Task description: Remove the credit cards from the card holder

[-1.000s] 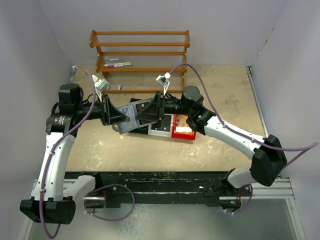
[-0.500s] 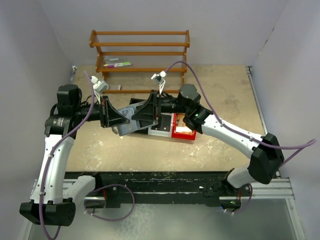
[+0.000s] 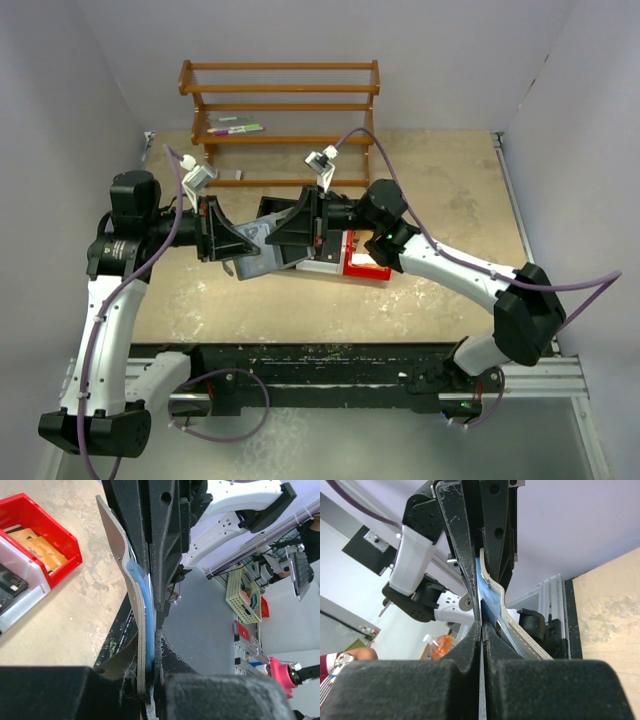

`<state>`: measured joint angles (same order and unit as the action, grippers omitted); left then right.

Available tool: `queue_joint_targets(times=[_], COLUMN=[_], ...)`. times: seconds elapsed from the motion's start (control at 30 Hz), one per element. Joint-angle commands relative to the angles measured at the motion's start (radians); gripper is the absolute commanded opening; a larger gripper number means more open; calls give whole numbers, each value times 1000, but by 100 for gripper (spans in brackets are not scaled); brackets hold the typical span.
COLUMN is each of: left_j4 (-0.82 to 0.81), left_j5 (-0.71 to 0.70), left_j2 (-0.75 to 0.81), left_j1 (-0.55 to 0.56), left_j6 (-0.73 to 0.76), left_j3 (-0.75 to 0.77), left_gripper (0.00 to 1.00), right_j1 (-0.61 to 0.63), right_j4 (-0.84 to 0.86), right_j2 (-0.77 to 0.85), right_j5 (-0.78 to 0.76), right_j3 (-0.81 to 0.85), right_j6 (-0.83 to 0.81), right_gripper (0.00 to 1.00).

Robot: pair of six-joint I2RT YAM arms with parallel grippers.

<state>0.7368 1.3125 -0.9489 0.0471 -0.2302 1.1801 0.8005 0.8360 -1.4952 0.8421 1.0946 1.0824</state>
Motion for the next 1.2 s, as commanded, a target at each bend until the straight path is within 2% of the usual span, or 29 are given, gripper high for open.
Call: queue_joint_targets(times=[0.0,0.3,0.47,0.67,1.07,1.1,1.17], left_j4=[-118,-205,-211,-216,-225,-227,-232], left_j5=[123,203,203,199,179,177,168], left_j2=[33,63,63,67,67,68,70], left_j1=[3,2,2,2,2,2,2], left_j6=[-66,-153,-164,-170,-178,-178,-180], left_j3=[23,13,13,11,11,9,5], left_gripper=[14,20,10,2,1,1,0], right_j1=[3,-9,-15,-17,-24,-24,-24], right_j4=[132,170,171,179,171,172,201], right_j2=[36,95,117,125,147,144,137], right_j5=[52,30,20,20,-6,-8,-22], right_j3=[-22,-95,-126,-133,-157,-153,-145], right_j6=[56,62,56,56,39,38,43], right_gripper=[0,0,0,0,0,1,8])
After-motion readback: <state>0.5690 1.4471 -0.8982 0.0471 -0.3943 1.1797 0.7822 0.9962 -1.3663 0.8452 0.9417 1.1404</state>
